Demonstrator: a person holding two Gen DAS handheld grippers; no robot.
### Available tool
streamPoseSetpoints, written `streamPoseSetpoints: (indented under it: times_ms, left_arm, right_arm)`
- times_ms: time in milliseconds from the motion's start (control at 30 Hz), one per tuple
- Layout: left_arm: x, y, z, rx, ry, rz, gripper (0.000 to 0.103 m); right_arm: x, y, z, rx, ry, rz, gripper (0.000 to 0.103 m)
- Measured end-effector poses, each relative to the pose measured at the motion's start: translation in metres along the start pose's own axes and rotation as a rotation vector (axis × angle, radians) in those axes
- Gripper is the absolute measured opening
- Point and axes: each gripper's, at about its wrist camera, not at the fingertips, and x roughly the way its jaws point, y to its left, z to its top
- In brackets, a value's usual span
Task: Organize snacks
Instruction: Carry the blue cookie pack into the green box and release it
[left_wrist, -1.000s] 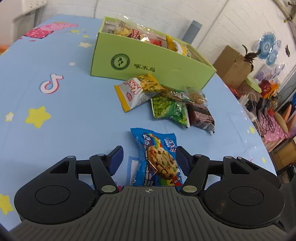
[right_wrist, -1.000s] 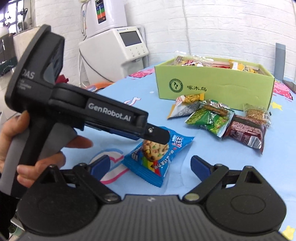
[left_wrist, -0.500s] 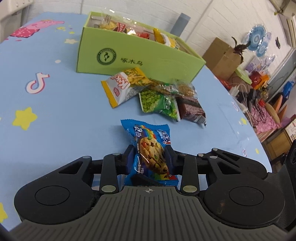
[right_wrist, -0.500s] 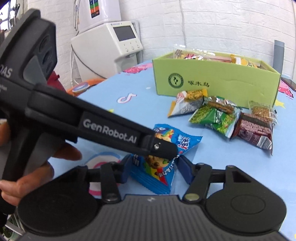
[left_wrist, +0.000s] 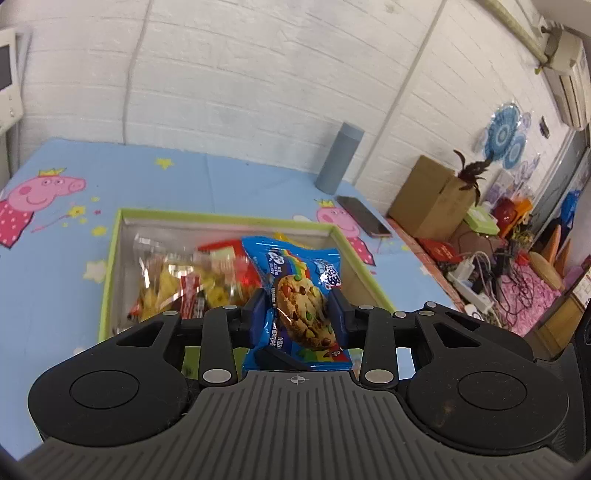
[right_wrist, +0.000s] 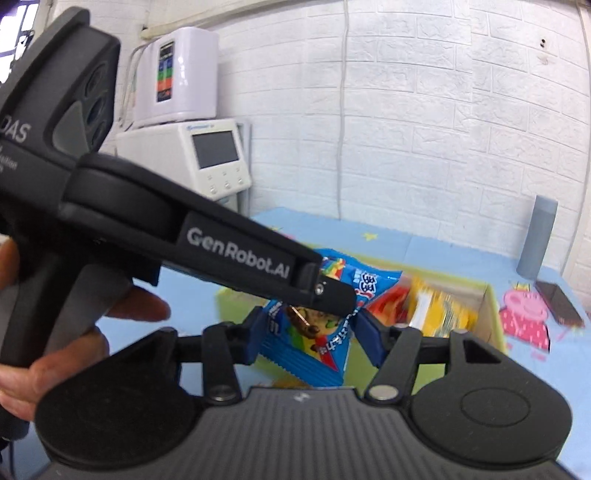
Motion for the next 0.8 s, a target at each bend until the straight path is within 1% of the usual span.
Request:
streamPoseSetpoints:
  times_ms: [67, 133, 200, 267, 333, 367, 400, 433, 467, 500, 533, 567, 600, 633, 667, 733, 800]
  left_arm:
    - [0.028, 0.005, 0.018, 0.013, 0.016, 0.021, 0.016]
    - [0.056, 0.013, 0.029, 0.003, 0.052, 0.039, 0.016]
    - [0.083, 0.024, 0.031, -0.01, 0.098, 0.052, 0.016]
    - [0.1, 0.032, 0.028, -0.012, 0.126, 0.061, 0.016]
    - [0.104, 0.034, 0.021, -0.008, 0.116, 0.045, 0.019]
    - [0.103, 0.033, 0.02, -0.003, 0.109, 0.04, 0.026]
    - [0.101, 0.031, 0.02, 0.0, 0.106, 0.027, 0.031]
    - [0.098, 0.03, 0.02, -0.004, 0.103, 0.015, 0.04]
    - [0.094, 0.029, 0.021, -0.008, 0.099, 0.01, 0.045]
    - [0.085, 0.024, 0.021, -0.006, 0.084, 0.003, 0.046]
    - [0.075, 0.02, 0.021, 0.001, 0.063, -0.009, 0.047]
    - [0.064, 0.017, 0.019, 0.01, 0.044, -0.02, 0.052]
    - [0.049, 0.012, 0.016, 0.017, 0.02, -0.032, 0.055]
    - [0.037, 0.01, 0.011, 0.019, -0.002, -0.039, 0.062]
    - [0.024, 0.007, 0.004, 0.019, -0.023, -0.043, 0.064]
    - [0.005, 0.004, -0.013, 0.013, -0.04, -0.058, 0.065]
    - [-0.007, 0.006, -0.033, -0.01, -0.03, -0.072, 0.065]
  right_arm:
    - [0.027, -0.021, 0.014, 0.016, 0.022, 0.003, 0.065]
    - [0.054, -0.04, 0.02, 0.033, 0.059, 0.012, 0.065]
    - [0.08, -0.056, 0.017, 0.057, 0.109, 0.026, 0.065]
    - [0.1, -0.066, 0.01, 0.069, 0.15, 0.038, 0.065]
    - [0.112, -0.072, 0.003, 0.073, 0.173, 0.048, 0.072]
    - [0.114, -0.073, 0.0, 0.076, 0.172, 0.058, 0.074]
    - [0.114, -0.074, -0.002, 0.078, 0.17, 0.067, 0.078]
    - [0.113, -0.074, -0.002, 0.082, 0.168, 0.074, 0.08]
    - [0.11, -0.072, -0.002, 0.082, 0.163, 0.075, 0.081]
    - [0.102, -0.07, -0.002, 0.078, 0.151, 0.07, 0.084]
    - [0.091, -0.066, -0.001, 0.068, 0.13, 0.062, 0.09]
    - [0.08, -0.064, 0.001, 0.054, 0.102, 0.048, 0.094]
    - [0.063, -0.061, -0.001, 0.036, 0.067, 0.033, 0.094]
    - [0.044, -0.058, -0.003, 0.022, 0.036, 0.015, 0.094]
    - [0.027, -0.055, -0.007, 0.015, 0.011, -0.002, 0.094]
    - [-0.006, -0.049, -0.021, 0.019, -0.026, -0.011, 0.094]
    - [-0.027, -0.042, -0.04, 0.047, -0.008, 0.016, 0.094]
